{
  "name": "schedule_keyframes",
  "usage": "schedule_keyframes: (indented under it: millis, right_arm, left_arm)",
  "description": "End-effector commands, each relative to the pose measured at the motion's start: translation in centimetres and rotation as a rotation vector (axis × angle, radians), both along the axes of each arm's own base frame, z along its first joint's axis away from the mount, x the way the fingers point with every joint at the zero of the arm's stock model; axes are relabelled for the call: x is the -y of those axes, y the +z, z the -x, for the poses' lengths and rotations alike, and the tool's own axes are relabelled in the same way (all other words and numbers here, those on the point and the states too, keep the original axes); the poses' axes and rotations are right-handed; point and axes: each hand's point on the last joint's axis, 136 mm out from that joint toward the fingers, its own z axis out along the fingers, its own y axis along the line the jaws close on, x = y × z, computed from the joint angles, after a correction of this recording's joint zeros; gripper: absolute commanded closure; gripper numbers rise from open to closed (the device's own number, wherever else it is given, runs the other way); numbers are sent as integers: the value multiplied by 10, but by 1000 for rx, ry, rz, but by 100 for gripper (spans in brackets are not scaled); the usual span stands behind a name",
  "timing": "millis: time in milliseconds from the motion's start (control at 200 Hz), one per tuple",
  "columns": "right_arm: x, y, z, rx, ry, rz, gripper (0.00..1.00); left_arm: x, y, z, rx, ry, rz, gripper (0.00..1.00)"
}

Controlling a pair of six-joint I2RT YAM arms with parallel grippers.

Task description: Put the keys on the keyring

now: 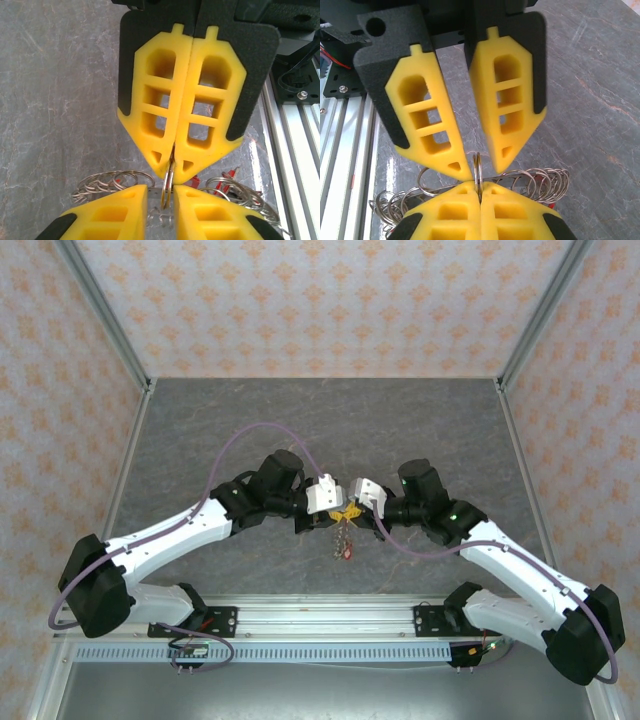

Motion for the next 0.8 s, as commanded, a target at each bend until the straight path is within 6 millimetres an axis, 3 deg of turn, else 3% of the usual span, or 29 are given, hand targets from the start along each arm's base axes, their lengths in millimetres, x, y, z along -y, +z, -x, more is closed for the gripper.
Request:
schedule_keyframes:
  millis: [0,60,180,335,475,796]
  right_arm:
    - [-11,29,-1,63,39,-85,97]
    - [-10,28,-3,72,31,-79,96]
    - [-4,24,-9,99,-16,-55,91]
    - [0,9,-10,30,-49,-73,88]
    - [-7,16,-13,-25,-52,-254,86]
    - [-6,29,-9,-24,-36,-304,84]
  left_arm:
    - [4,9,1,19,-25,8,90]
    - [3,6,-2,21,-8,-4,100]
    - [2,8,-4,32,12,13,100]
    - [4,29,1,13,-11,162,100]
    - [5,42,3,-13,-24,258,100]
    - [5,41,7,-34,-30,272,100]
